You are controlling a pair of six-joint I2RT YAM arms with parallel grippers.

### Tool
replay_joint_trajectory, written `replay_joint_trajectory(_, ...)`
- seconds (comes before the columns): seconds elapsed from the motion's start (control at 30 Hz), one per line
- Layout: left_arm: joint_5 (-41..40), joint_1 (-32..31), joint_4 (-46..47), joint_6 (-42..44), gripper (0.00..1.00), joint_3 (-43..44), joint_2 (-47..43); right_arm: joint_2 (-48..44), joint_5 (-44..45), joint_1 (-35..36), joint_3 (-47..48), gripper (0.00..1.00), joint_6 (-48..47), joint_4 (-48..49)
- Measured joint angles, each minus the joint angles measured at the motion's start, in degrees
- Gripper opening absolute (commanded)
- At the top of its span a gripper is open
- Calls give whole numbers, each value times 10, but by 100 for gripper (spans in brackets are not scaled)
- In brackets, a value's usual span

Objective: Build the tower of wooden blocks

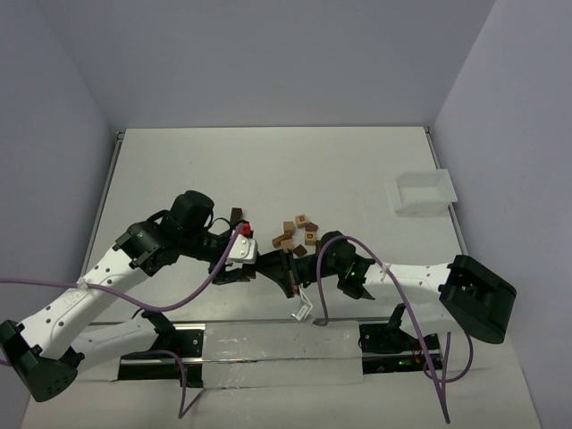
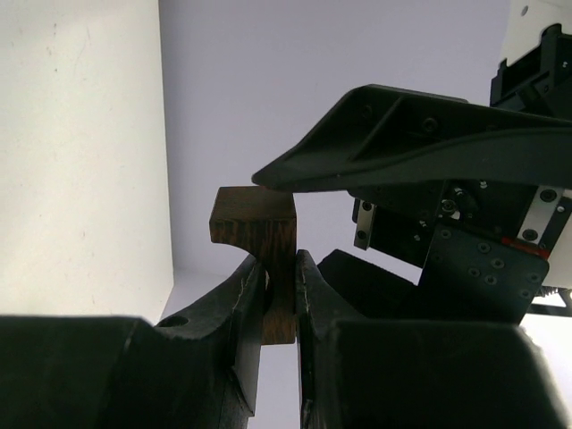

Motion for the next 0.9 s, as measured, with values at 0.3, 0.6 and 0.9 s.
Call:
replay_joint_trajectory(0.3, -18, 0, 19, -4, 23, -16, -6, 0, 5, 3, -1, 88, 8, -6)
replay_joint_trajectory(0.6, -5, 102, -3, 45, 15, -35, 1, -32, 73, -2, -10, 100, 37, 6)
replay_joint_trajectory(0.9, 28, 320, -103, 248, 14, 77, 223, -190, 163, -54, -62, 100, 96, -70)
